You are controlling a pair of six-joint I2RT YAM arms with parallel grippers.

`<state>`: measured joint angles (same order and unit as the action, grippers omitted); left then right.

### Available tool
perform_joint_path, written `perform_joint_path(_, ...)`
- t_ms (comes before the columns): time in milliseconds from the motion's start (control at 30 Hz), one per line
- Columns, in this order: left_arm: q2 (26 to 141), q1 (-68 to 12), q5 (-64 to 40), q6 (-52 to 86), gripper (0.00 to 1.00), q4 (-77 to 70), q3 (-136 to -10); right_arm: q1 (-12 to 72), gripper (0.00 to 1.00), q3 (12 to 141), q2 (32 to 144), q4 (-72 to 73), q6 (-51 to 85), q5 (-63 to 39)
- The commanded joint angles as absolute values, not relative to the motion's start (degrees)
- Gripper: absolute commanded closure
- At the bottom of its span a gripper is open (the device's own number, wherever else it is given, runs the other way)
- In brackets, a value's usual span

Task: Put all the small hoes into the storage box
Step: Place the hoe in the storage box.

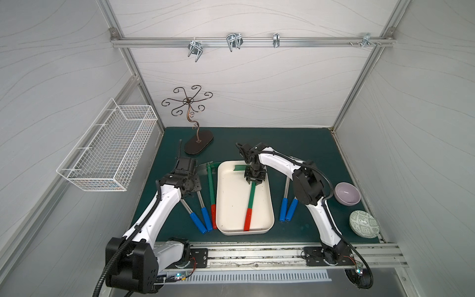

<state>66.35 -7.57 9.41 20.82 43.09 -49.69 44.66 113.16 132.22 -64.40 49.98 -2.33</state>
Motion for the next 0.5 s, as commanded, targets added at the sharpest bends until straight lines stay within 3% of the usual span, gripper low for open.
perform_joint_path(0,65.3,-7.6,10.1,21.7,0.48,43.1,-51.5,44.9,0.60,113.1,131.0,-65.2,51.1,-2.0)
perform_joint_path(167,65.3,-7.7,10.1,21.7,0.48,43.1,-51.6,44.9,0.58,114.9,129.5,-66.7,50.8,-1.0)
perform_joint_path(200,65.3,-7.7,10.1,21.7,0.48,43.1,-51.6,44.7,0.53,115.8,129.1,-67.3,50.7,-1.1)
perform_joint_path(233,65.4,-7.6,10.1,21.7,0.48,43.1,-51.6,44.6,0.03,116.8,128.8,-68.1,50.4,-1.1)
perform_joint_path(467,64.9,-7.6,10.5,21.7,0.47,43.0,-51.3,43.9,0.01,123.2,123.9,-73.2,48.4,1.7)
